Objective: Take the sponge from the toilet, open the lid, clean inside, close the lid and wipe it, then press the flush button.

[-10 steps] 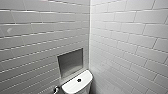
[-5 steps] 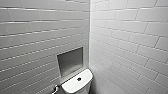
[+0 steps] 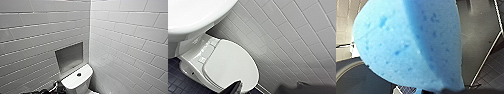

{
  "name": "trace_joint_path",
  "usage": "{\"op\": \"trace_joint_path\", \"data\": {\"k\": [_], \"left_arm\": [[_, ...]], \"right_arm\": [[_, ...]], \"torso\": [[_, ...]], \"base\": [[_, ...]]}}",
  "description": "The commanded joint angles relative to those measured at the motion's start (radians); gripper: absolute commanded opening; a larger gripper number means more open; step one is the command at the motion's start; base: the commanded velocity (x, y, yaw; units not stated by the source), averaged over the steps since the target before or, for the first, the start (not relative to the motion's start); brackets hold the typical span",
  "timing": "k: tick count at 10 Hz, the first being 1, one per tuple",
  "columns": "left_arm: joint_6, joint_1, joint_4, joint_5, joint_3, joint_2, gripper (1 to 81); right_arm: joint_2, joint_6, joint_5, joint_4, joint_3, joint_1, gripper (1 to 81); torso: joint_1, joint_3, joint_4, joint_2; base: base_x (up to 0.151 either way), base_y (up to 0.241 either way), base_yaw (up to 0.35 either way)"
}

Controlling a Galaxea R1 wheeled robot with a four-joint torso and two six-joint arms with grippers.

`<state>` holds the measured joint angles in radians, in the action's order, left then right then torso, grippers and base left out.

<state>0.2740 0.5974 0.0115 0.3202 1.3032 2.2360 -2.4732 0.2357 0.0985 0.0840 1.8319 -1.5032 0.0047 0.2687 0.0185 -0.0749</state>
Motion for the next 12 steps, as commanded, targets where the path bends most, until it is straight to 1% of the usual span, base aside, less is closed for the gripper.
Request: {"op": "trace_joint_path", "data": {"k": [1, 3, 5, 6, 7, 9, 10, 12], "left_arm": [[0.102, -0.258, 0.033, 0.120, 0.022, 0.030, 81.1], [0.146, -0.333, 0.030, 0.134, 0.083, 0.085, 81.1], [0.162, -0.395, 0.030, 0.168, 0.166, 0.168, 81.1], [0.171, -0.414, 0.030, 0.172, 0.219, 0.203, 81.1], [0.183, -0.431, 0.030, 0.172, 0.279, 0.244, 81.1], [0.206, -0.474, 0.028, 0.174, 0.382, 0.307, 81.1], [0.212, -0.492, 0.027, 0.174, 0.424, 0.330, 81.1], [0.212, -0.518, 0.024, 0.215, 0.499, 0.370, 81.1]], "right_arm": [[0.032, 0.000, -0.051, -0.015, -0.031, 0.031, 1.0], [0.031, 0.000, -0.051, -0.015, -0.031, 0.033, 1.0], [0.031, 0.002, -0.051, -0.015, -0.028, 0.031, 1.0], [0.031, 0.002, -0.051, -0.015, -0.027, 0.031, 1.0], [0.031, 0.002, -0.051, -0.017, -0.027, 0.031, 1.0], [0.028, 0.004, -0.051, -0.017, -0.027, 0.033, 1.0], [0.027, 0.004, -0.051, -0.017, -0.025, 0.033, 1.0], [0.024, 0.004, -0.049, -0.017, -0.024, 0.033, 1.0]], "torso": [[0.000, 0.034, 0.000, 0.000], [0.000, 0.069, 0.000, 0.000], [0.001, 0.104, 0.000, 0.002], [0.002, 0.118, 0.000, 0.002], [0.002, 0.103, 0.000, 0.002], [0.002, 0.117, 0.000, 0.003], [0.002, 0.116, 0.000, 0.003], [0.003, 0.117, 0.000, 0.003]], "base": [[0.000, 0.000, 0.000], [0.000, 0.000, 0.000], [0.000, 0.000, 0.000], [0.000, 0.000, 0.000], [0.000, 0.000, 0.000], [0.000, 0.000, 0.000], [0.000, 0.000, 0.000], [0.000, 0.000, 0.000]]}}
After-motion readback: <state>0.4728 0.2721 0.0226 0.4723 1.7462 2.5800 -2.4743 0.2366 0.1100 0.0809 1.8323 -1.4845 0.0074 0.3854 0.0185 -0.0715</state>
